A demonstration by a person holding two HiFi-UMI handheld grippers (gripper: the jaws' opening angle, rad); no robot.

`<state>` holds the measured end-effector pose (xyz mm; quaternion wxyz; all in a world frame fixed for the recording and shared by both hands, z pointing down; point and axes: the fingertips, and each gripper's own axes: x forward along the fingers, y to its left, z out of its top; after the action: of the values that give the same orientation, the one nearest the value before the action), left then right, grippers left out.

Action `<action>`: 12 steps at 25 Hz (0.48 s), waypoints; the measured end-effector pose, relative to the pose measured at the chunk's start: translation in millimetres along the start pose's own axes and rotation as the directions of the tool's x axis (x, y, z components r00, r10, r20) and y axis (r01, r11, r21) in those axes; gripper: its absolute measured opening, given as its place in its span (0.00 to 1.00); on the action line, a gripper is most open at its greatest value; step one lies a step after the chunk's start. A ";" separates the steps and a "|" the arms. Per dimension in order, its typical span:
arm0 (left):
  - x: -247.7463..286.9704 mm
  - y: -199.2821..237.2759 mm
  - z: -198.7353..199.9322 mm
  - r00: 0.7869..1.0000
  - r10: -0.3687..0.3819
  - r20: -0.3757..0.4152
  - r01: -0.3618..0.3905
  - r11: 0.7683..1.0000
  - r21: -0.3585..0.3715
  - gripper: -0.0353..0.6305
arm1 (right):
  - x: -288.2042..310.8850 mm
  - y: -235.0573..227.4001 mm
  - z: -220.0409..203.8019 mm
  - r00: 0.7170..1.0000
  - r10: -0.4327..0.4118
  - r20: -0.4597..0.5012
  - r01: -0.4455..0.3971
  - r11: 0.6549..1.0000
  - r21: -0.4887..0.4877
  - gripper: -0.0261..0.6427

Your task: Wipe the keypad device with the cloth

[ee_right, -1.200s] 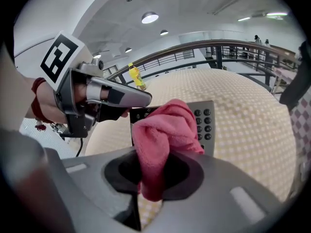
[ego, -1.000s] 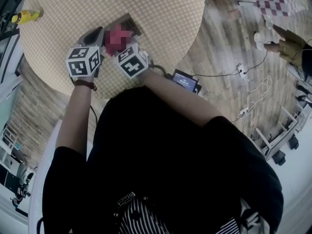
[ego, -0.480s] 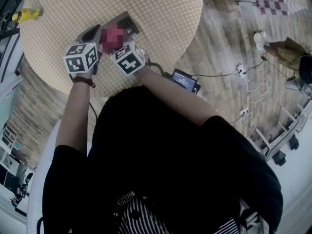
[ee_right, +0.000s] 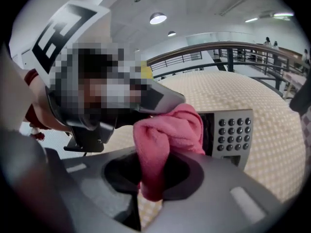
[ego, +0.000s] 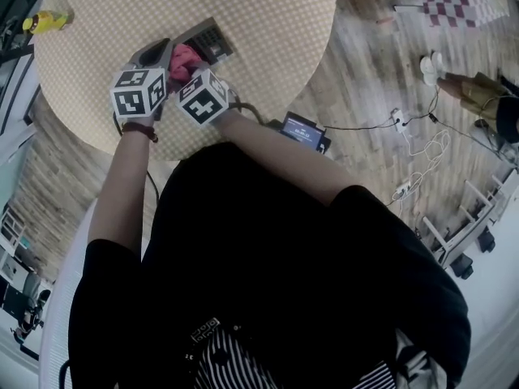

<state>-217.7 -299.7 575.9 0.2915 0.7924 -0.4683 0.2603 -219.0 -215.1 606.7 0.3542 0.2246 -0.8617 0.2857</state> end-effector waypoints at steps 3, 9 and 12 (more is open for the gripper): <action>4.6 -3.0 -5.0 1.000 -0.017 0.012 0.017 1.000 -0.016 0.04 | 4.3 -0.4 -4.9 1.000 0.006 -0.013 -0.006 1.000 -0.012 0.15; -54.0 6.0 -24.6 0.995 -0.017 0.101 0.032 0.987 -0.155 0.04 | -33.8 8.2 4.3 0.999 -0.015 0.045 0.016 0.999 -0.031 0.15; -80.5 0.4 -25.2 0.989 -0.032 0.143 0.057 0.982 -0.180 0.04 | -68.6 -2.3 13.8 0.995 -0.052 0.086 0.054 0.998 -0.021 0.15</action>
<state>-255.8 -234.5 538.3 0.3354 0.7888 -0.4917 0.1533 -179.8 -213.1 548.7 0.3272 0.2550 -0.8730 0.2565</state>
